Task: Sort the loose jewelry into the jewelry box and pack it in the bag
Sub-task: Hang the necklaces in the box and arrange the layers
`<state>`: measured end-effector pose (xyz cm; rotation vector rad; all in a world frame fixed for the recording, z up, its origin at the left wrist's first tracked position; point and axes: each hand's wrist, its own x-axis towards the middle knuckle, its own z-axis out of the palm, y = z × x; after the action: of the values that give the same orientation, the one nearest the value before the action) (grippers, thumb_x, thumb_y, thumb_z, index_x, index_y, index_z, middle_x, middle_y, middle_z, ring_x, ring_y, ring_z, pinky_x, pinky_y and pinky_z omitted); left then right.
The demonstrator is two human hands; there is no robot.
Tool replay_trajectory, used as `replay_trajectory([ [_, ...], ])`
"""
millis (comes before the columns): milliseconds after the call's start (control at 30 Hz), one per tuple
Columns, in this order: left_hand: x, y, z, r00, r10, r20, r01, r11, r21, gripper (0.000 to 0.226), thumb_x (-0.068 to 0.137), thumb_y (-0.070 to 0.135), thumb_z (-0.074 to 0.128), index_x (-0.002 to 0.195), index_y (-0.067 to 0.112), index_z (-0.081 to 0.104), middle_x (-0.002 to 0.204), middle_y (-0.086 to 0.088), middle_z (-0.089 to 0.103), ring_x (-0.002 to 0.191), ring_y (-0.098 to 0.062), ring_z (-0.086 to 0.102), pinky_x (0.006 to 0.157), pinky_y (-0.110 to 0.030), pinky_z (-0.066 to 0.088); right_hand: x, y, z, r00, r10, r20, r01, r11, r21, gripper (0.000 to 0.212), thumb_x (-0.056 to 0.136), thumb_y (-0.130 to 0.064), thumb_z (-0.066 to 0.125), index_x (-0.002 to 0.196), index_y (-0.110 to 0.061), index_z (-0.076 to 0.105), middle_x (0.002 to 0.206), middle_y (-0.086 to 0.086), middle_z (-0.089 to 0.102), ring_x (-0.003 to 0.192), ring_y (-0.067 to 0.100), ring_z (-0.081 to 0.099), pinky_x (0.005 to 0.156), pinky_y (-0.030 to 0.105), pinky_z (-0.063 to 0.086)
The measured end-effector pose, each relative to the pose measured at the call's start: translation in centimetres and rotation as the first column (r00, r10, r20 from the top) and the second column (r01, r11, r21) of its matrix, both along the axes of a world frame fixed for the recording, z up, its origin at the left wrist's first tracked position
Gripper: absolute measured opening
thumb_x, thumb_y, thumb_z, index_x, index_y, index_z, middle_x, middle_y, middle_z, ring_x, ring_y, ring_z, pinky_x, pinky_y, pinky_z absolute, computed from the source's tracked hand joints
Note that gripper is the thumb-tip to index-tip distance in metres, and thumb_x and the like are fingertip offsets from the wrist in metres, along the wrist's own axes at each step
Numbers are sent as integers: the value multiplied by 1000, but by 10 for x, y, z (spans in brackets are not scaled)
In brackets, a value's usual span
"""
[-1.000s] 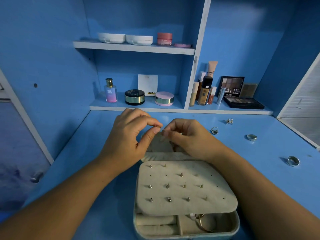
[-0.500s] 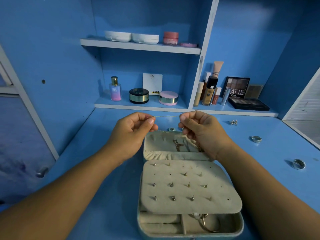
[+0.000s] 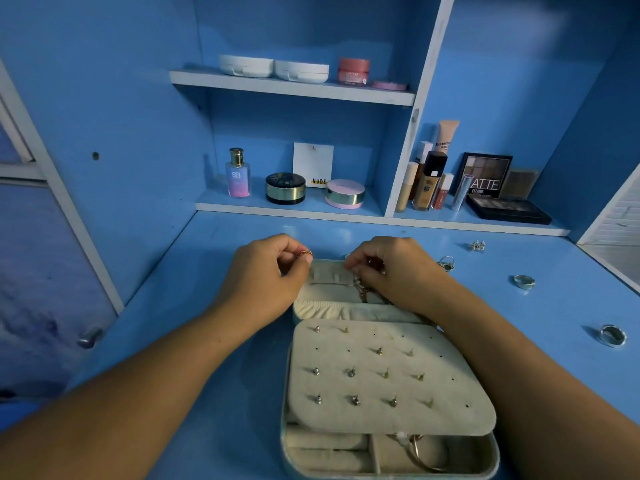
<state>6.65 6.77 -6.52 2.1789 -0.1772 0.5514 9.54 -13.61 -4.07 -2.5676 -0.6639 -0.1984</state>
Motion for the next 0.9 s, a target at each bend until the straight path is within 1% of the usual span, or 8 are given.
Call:
replay_trajectory([
  [133,2,1,-2,1000,18,23,-19,999,39,2,87,21,69,86,21,71,67,12,67,70,1,62,60,-4,42,3,2,1,998,49,49,-49,999,-6,15,90,-15,61,97,-25,69,89,-10,63,79,8,59,72,13,46],
  [233,2,0,-2,999,10,37,-12,999,36,2,86,19,69,88,18,71,66,11,67,68,2,61,62,-2,40,5,3,1,993,75,89,-73,997,-25,16,87,-9,62,93,-22,68,85,-10,58,70,2,54,67,5,39],
  [300,1,-1,-1,999,13,38,-15,999,47,1,87,19,69,87,19,70,66,11,68,65,4,59,60,-2,39,7,4,0,988,103,115,-96,993,-64,18,86,-6,62,94,-19,71,86,-8,57,69,2,50,69,4,38],
  [433,-1,-2,1,998,-7,61,4,998,63,4,87,18,70,85,22,71,68,13,67,61,10,57,59,0,38,9,6,-1,983,134,125,-118,985,-125,21,88,-10,62,103,-19,74,94,5,63,85,18,58,82,27,46],
  [533,-2,-3,1,996,-22,89,16,998,69,4,86,17,71,87,20,73,72,16,66,59,15,54,59,0,37,8,6,-1,982,142,127,-125,983,-137,22,89,-11,61,105,-20,73,94,7,61,88,22,59,82,30,47],
  [667,2,-2,2,986,-17,164,9,999,47,7,86,17,71,89,23,74,76,23,66,78,9,62,65,0,38,7,6,-2,982,134,131,-117,985,-128,21,88,-7,59,102,-18,72,94,7,61,86,22,59,81,34,49],
  [767,4,-2,0,984,-1,175,-4,1000,31,7,87,16,72,91,21,75,76,27,64,80,9,62,67,0,39,7,4,-3,980,133,147,-119,988,-101,21,85,-1,57,94,-14,70,91,7,61,81,23,59,77,40,51],
  [900,5,-1,-1,989,4,145,-7,1000,16,8,86,17,73,91,22,75,77,24,65,78,2,64,64,-1,39,6,5,-2,989,116,97,-101,984,-148,22,90,-9,56,105,-17,71,99,7,59,89,20,57,84,28,45],
])
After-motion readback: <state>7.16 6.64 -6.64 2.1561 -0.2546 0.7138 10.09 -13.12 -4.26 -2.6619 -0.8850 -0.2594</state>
